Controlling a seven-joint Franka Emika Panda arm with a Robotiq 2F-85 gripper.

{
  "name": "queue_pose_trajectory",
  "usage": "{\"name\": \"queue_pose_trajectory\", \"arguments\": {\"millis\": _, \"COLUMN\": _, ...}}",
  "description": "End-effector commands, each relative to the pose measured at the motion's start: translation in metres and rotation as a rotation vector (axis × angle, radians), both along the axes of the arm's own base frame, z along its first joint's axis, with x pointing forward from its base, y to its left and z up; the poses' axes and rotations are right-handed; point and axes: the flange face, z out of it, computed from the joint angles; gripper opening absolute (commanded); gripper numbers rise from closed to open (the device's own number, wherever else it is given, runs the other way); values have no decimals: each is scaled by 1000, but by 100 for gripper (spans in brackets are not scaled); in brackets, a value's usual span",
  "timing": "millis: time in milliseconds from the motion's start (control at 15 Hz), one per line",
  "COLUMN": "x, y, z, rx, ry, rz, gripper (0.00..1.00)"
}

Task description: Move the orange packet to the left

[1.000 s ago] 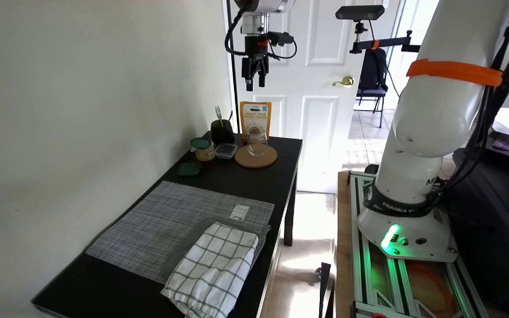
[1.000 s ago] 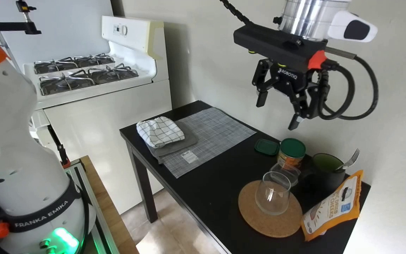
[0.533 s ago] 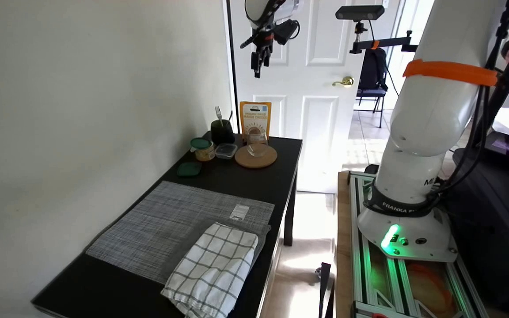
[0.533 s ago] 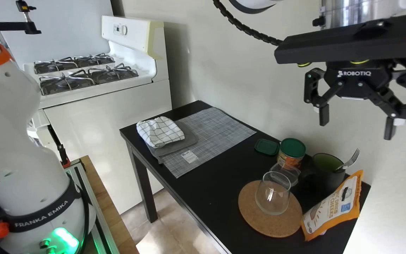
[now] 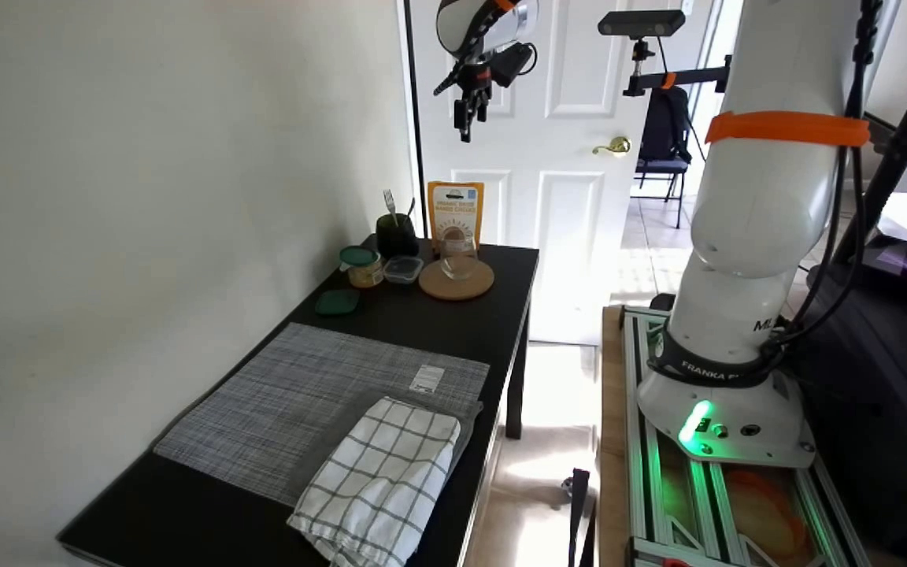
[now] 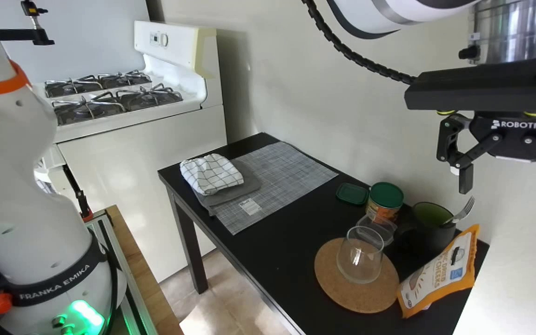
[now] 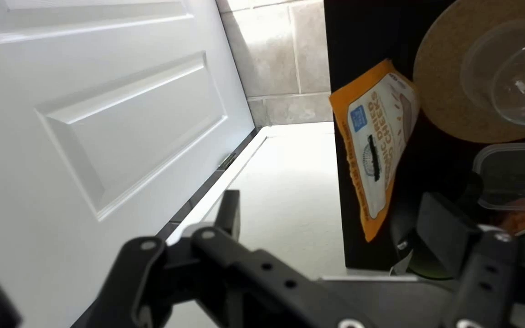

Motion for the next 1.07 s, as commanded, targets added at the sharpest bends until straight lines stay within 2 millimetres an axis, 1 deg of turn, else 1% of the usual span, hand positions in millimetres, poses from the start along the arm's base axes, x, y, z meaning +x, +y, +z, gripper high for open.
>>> {"name": "queue_pose_trajectory", "arguments": {"millis": 0, "x": 1, "y": 1, "z": 3, "rx": -1, "ry": -3, "rz": 3, "gripper": 100}}
{"name": "queue_pose_trajectory", "arguments": {"millis": 67, "x": 1, "y": 1, "z": 4, "rx": -1, "ry": -4, "rz": 3, "gripper": 100}}
{"name": "queue_pose_trajectory", "arguments": {"millis": 133, "x": 6, "y": 1, "z": 1, "rx": -10, "ry": -8, "rz": 14, "gripper": 100}}
{"name": "queue_pose_trajectory", "arguments": {"millis": 267, "x": 20, "y": -2, "z": -12, "rx": -10, "ry": -22, "rz": 75, "gripper": 100}}
{"name": "queue_pose_trajectory", "arguments": {"millis": 467, "x": 32, "y": -8, "z": -30, "rx": 12, "ry": -47, "rz": 152, "gripper": 100}}
{"name": "queue_pose_trajectory", "arguments": {"millis": 667, "x": 42, "y": -18, "z": -50, "rx": 71, "ry": -56, "rz": 192, "gripper": 100}}
{"name": "queue_pose_trajectory", "arguments": {"millis": 1000, "x": 54, "y": -41, "z": -77, "rx": 171, "ry": -73, "rz": 248, "gripper": 100}}
